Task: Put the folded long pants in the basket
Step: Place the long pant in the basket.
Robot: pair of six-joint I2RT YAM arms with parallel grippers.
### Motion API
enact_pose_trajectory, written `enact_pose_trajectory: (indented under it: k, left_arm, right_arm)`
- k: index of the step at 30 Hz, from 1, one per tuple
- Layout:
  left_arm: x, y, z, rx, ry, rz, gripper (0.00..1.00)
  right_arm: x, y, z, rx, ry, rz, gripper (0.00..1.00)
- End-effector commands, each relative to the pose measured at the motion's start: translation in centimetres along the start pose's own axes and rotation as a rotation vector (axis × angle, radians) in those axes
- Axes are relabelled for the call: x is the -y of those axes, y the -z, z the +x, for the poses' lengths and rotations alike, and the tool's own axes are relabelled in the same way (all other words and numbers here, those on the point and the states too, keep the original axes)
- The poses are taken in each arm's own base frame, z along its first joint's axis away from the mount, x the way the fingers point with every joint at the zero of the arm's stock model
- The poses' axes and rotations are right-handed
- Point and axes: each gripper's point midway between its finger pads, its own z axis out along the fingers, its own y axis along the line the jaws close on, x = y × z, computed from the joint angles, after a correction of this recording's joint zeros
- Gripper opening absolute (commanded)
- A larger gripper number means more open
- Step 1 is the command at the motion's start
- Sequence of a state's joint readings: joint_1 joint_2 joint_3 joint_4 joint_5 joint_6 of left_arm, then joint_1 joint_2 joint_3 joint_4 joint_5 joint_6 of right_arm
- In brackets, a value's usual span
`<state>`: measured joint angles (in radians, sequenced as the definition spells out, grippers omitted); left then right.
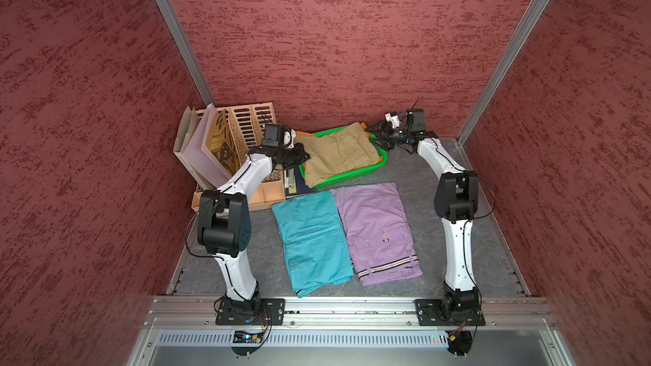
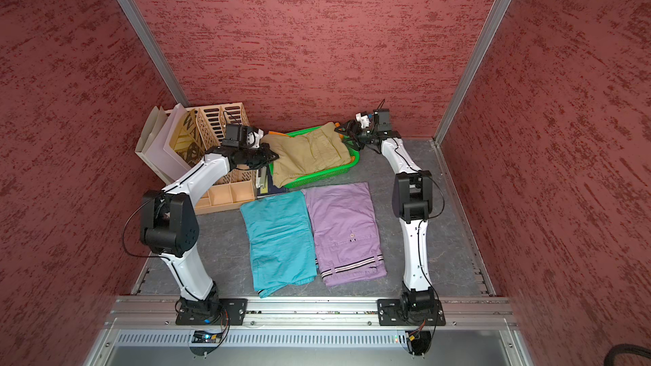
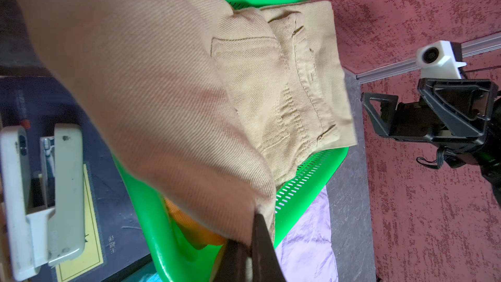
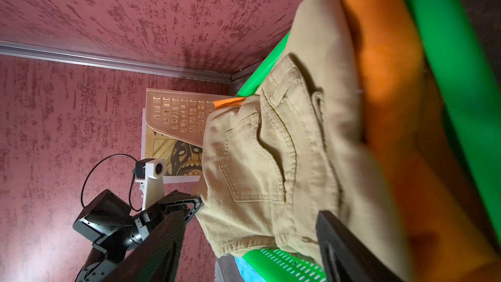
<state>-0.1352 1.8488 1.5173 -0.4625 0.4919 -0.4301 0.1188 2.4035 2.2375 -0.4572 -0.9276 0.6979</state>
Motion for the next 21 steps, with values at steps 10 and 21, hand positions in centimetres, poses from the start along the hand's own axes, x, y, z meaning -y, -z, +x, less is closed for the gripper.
enact_pose_trajectory:
  k: [10,21]
  left_arm:
    - [0.2,0.5,-1.3,0.028,-0.022,0.019,0.0]
    - [0.1,0.5,-1.3,0.026,-0.025,0.019,0.0]
  right_arm:
    - [5.9,-0.6,2.2,-0.047,0.22,0.471,0.81]
    - [6.2,-1.4,-1.5,0.089,0.342,0.492,0.71]
